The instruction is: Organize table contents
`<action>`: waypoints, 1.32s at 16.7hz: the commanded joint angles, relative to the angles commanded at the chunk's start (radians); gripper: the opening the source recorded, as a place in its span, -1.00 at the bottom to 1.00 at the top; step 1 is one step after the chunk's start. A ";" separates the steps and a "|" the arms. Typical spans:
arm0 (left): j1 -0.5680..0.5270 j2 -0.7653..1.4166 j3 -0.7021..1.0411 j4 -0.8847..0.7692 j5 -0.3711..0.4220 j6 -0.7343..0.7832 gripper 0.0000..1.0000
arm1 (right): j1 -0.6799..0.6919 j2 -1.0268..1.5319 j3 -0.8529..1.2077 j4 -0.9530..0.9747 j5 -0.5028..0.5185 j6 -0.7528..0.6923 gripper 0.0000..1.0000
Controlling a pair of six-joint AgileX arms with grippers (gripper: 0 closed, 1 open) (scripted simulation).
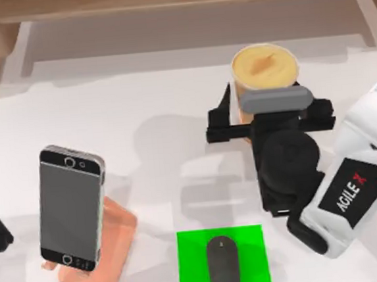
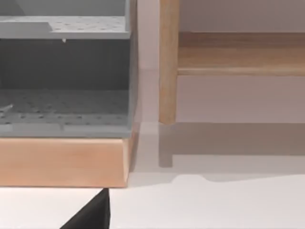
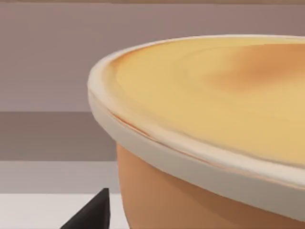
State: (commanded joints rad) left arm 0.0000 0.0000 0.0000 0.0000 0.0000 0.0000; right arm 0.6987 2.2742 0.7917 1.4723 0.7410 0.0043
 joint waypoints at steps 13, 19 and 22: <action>0.000 0.000 0.000 0.000 0.000 0.000 1.00 | 0.000 0.000 0.000 0.000 0.000 0.000 -0.96; 0.000 0.000 0.000 0.000 0.000 0.000 1.00 | 0.000 0.000 0.000 0.000 0.000 0.000 -1.00; 0.000 0.000 0.000 0.000 0.000 0.000 1.00 | 0.002 -0.002 -0.001 0.000 0.000 0.002 -1.00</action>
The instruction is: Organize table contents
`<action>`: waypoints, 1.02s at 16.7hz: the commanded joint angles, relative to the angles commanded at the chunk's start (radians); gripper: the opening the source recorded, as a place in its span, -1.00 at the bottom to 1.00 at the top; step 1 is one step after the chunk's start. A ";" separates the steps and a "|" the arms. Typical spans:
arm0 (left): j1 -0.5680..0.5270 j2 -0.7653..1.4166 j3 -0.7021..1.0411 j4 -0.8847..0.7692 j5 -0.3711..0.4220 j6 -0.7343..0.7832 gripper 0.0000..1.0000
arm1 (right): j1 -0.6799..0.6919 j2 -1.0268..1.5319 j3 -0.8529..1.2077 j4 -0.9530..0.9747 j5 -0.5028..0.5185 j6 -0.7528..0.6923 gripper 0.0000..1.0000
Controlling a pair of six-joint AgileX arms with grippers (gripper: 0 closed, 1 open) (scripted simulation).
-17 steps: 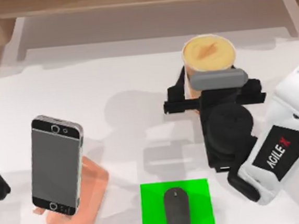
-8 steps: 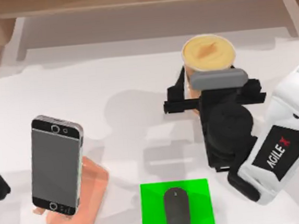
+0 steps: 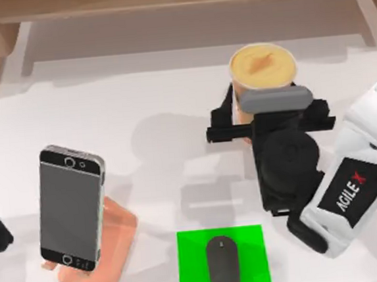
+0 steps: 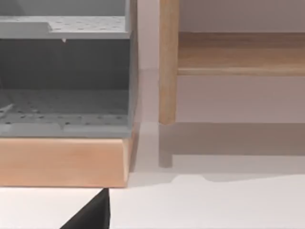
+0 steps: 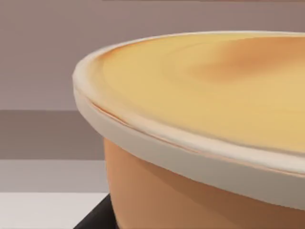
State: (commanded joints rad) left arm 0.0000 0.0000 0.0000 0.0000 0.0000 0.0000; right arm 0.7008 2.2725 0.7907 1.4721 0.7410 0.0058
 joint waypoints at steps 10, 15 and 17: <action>0.000 0.000 0.000 0.000 0.000 0.000 1.00 | 0.001 -0.047 0.006 -0.029 -0.001 0.004 -1.00; 0.000 0.000 0.000 0.000 0.000 0.000 1.00 | 0.009 -0.102 0.119 -0.086 0.006 0.031 -1.00; 0.000 0.000 0.000 0.000 0.000 0.000 1.00 | 0.011 -0.125 0.187 -0.154 0.008 0.041 -1.00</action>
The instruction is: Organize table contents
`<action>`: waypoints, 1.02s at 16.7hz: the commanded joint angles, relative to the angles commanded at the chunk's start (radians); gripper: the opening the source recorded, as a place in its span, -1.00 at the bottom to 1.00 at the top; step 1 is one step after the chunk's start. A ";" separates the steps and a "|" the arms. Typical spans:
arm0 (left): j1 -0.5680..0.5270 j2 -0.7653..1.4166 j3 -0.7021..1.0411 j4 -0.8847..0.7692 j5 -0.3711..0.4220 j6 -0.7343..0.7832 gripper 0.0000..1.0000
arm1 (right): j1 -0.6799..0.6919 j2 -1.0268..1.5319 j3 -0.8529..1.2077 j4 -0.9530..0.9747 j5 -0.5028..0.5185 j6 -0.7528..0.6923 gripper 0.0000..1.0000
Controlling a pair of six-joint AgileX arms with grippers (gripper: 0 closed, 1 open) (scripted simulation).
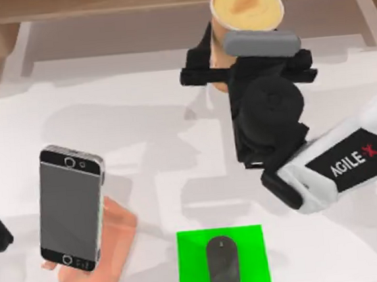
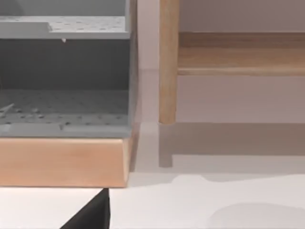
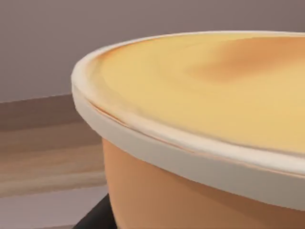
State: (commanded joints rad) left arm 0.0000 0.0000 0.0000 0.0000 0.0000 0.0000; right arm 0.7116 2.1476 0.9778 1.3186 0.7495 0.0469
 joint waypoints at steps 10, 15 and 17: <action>0.000 0.000 0.000 0.000 0.000 0.000 1.00 | -0.100 -0.082 0.383 -0.476 -0.085 0.008 -1.00; 0.000 0.000 0.000 0.000 0.000 0.000 1.00 | -0.202 -0.049 0.517 -0.635 -0.186 -0.017 -1.00; 0.000 0.000 0.000 0.000 0.000 0.000 1.00 | -0.237 -0.032 0.555 -0.678 -0.224 -0.029 -1.00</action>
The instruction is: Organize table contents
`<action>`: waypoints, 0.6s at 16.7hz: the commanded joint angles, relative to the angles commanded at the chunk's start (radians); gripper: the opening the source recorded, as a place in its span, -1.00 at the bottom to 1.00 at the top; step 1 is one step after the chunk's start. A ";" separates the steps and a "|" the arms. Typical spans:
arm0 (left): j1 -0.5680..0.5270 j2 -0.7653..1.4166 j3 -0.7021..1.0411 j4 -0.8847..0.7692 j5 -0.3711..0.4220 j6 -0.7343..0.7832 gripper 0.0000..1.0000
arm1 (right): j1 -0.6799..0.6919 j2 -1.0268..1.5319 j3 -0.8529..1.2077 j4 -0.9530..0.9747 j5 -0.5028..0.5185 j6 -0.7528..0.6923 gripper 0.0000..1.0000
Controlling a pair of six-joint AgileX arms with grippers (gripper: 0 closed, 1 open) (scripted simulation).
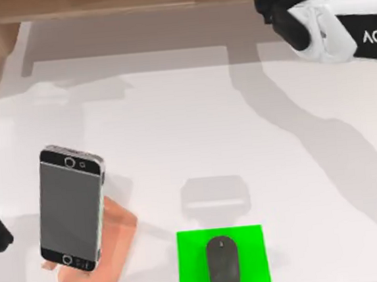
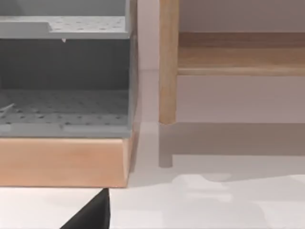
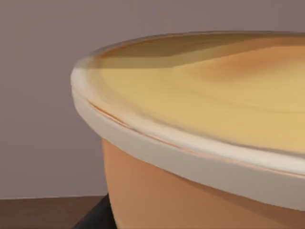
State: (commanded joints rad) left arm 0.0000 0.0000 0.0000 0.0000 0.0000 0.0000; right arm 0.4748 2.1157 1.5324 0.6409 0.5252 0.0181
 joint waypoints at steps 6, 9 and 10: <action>0.000 0.000 0.000 0.000 0.000 0.000 1.00 | -0.033 0.033 0.042 -0.062 -0.050 -0.016 -1.00; 0.000 0.000 0.000 0.000 0.000 0.000 1.00 | -0.028 0.029 0.038 -0.060 -0.048 -0.013 -1.00; 0.000 0.000 0.000 0.000 0.000 0.000 1.00 | -0.027 0.028 0.039 -0.059 -0.047 -0.015 -1.00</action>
State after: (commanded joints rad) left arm 0.0000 0.0000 0.0000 0.0000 0.0000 0.0000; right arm 0.4478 2.1440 1.5714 0.5823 0.4778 0.0029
